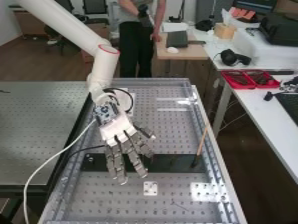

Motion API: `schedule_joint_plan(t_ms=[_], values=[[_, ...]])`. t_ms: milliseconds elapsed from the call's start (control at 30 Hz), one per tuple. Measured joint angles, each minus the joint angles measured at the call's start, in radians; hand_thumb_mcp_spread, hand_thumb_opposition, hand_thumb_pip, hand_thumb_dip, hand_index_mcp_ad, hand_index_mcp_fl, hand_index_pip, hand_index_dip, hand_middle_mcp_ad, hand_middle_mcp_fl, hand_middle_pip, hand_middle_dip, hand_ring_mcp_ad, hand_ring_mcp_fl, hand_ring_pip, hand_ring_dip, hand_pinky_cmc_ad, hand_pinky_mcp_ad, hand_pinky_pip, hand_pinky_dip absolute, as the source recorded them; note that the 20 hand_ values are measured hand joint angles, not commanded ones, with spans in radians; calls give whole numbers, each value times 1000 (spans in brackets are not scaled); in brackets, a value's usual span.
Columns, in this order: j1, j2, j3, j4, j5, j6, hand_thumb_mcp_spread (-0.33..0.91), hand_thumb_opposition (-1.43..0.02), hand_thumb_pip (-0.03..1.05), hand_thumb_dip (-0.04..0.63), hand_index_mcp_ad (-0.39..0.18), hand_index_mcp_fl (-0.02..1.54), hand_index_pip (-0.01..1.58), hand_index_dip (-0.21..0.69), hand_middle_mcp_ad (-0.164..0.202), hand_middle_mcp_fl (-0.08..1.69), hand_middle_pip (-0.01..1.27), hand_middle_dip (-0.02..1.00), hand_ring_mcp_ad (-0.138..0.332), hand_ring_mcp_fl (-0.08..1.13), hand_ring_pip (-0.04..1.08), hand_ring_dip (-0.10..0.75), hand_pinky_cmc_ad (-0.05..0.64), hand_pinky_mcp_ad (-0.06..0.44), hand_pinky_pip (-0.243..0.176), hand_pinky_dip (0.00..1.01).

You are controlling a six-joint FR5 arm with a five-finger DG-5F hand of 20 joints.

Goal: Grab the pcb board and place it in the clear container

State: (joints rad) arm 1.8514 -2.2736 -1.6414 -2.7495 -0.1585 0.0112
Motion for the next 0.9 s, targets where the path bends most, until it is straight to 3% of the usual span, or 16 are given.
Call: schedule_joint_plan(t_ms=[267, 567, 900], values=[[-1, -6, -7, 42, 4, -40, 559, -757, 300, 178, -101, 38, 1258, 457, 30, 5, 140, 133, 211, -5, 80, -5, 187, 157, -91, 180], [-13, -4, -29, 160, -19, -199, 562, -761, 300, 190, -99, 68, 1248, 408, 26, 5, 141, 140, 211, -5, 80, -5, 188, 161, -91, 180], [-26, -11, -41, 192, -41, -236, 565, -768, 304, 190, -103, 126, 1164, 356, 26, 9, 140, 140, 201, -7, 77, -5, 190, 148, -91, 180]])
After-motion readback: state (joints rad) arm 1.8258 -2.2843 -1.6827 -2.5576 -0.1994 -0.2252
